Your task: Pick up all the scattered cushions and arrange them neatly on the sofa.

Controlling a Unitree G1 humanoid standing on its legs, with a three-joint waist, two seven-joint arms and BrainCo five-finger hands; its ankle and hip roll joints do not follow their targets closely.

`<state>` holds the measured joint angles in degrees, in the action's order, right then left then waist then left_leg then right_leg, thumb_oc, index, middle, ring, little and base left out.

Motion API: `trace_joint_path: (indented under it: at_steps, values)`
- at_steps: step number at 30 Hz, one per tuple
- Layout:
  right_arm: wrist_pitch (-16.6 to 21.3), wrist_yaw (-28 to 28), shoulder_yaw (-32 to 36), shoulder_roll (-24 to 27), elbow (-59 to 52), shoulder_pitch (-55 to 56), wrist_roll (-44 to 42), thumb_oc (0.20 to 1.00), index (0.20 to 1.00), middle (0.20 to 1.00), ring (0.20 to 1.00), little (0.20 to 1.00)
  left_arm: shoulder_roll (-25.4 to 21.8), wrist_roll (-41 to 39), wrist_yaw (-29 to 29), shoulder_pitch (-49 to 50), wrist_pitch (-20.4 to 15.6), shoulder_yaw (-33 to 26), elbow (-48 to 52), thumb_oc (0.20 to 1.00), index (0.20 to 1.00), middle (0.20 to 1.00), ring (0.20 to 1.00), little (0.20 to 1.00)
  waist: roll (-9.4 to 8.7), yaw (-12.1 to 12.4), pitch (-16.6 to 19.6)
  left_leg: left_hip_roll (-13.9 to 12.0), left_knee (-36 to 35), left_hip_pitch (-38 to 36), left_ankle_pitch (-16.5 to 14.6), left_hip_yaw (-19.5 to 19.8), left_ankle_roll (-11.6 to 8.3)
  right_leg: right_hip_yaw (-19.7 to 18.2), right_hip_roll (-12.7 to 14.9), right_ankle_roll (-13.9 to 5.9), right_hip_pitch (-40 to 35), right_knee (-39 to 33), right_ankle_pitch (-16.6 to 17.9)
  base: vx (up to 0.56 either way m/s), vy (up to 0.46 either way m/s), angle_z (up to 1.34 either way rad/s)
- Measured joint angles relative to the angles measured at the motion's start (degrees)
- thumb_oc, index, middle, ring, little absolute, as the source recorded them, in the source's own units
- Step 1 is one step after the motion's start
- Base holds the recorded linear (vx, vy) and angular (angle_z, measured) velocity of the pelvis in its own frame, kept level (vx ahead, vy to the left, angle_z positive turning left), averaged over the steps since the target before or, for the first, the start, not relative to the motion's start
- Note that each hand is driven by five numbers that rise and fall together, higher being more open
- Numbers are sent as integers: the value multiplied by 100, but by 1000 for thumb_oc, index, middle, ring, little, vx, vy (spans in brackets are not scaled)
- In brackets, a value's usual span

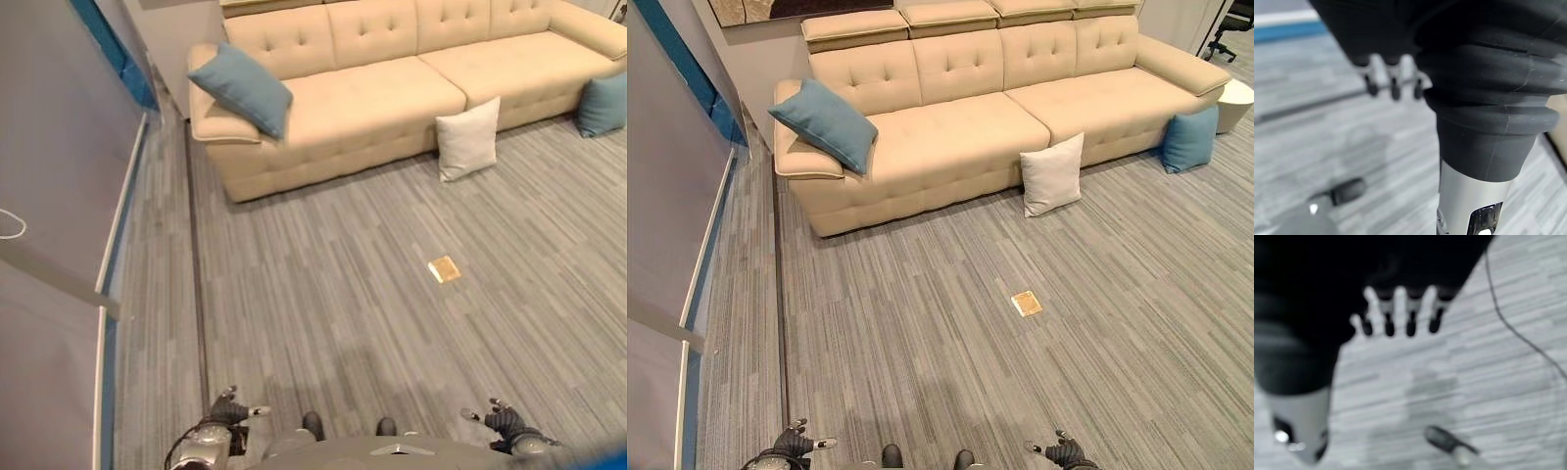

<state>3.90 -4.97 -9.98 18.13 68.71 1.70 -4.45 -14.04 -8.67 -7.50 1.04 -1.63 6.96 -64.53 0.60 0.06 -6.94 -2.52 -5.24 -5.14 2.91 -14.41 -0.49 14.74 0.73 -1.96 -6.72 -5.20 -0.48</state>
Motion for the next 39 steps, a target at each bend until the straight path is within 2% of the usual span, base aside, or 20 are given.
trace_joint_path:
  at_steps: [3,15,25,28,31,32,34,35,36,39]
  values:
    - [-13,-18,25,-2,83,20,28,1000,1000,1000,1000,1000,0,97,0,35,-1,-3,10,1000,1000,1000,1000,1000,-37,74,35,6,-1,1,-1,30,-1,8,8,-2,-10,0,-3,41,-2,4]
    - [-16,-29,22,-2,67,20,25,1000,1000,1000,1000,1000,3,108,-4,73,10,8,4,1000,1000,1000,1000,1000,-22,82,63,38,-1,5,0,65,1,23,37,-1,-19,0,-2,21,5,1]
    - [-45,-28,-6,-4,24,-112,16,1000,1000,1000,1000,1000,0,109,-4,-17,15,103,12,1000,1000,1000,1000,1000,-94,106,45,56,-3,66,-4,60,6,11,59,-6,94,74,-5,14,47,-1]
    - [-46,-27,-131,-7,-45,-244,15,1000,1000,1000,1000,1000,3,105,-2,-133,16,209,18,1000,1000,1000,1000,1000,-97,107,23,83,-12,207,-18,52,34,7,117,-30,364,338,-36,9,106,-4]
    - [-48,-22,-203,-9,-80,-308,13,1000,1000,1000,1000,1000,-6,105,-3,-216,15,208,15,1000,1000,1000,1000,1000,-91,105,-55,107,-30,207,-56,19,110,9,237,-238,586,874,-221,43,149,-4]
    - [-45,-18,-221,-8,-139,-369,14,1000,1000,1000,1000,1000,-4,104,-5,-278,14,206,9,1000,1000,1000,1000,1000,-93,104,-161,161,-36,199,-129,54,216,15,358,-349,825,1464,-328,101,177,-4]
    - [-50,-18,-265,25,-154,-495,14,1000,1000,1000,1000,1000,34,99,-1,-389,16,293,-1,1000,1000,1000,1000,1000,5,66,-353,138,-34,161,-157,93,261,10,552,-381,1402,2742,-342,130,101,23]
    - [-69,5,-373,-25,-144,-469,13,1000,1000,1000,1000,1000,7,89,-5,-465,9,313,18,1000,1000,1000,1000,1000,-19,84,-399,191,-33,99,-185,214,331,-114,696,-526,1785,3483,-393,184,59,45]
    - [-67,20,-408,-61,-168,-472,11,1000,1000,1000,1000,1000,-16,84,-9,-463,11,307,17,1000,1000,1000,1000,1000,-57,72,-399,228,-33,108,-206,266,381,-273,655,-622,1870,3484,-468,197,20,42]
    - [-55,28,-445,-150,-274,-595,3,1000,1000,1000,1000,1000,-28,49,-34,-495,14,305,17,1000,1000,1000,1000,1000,-132,42,-456,250,-27,193,-140,545,506,-760,333,-588,1905,2478,-476,157,-47,34]
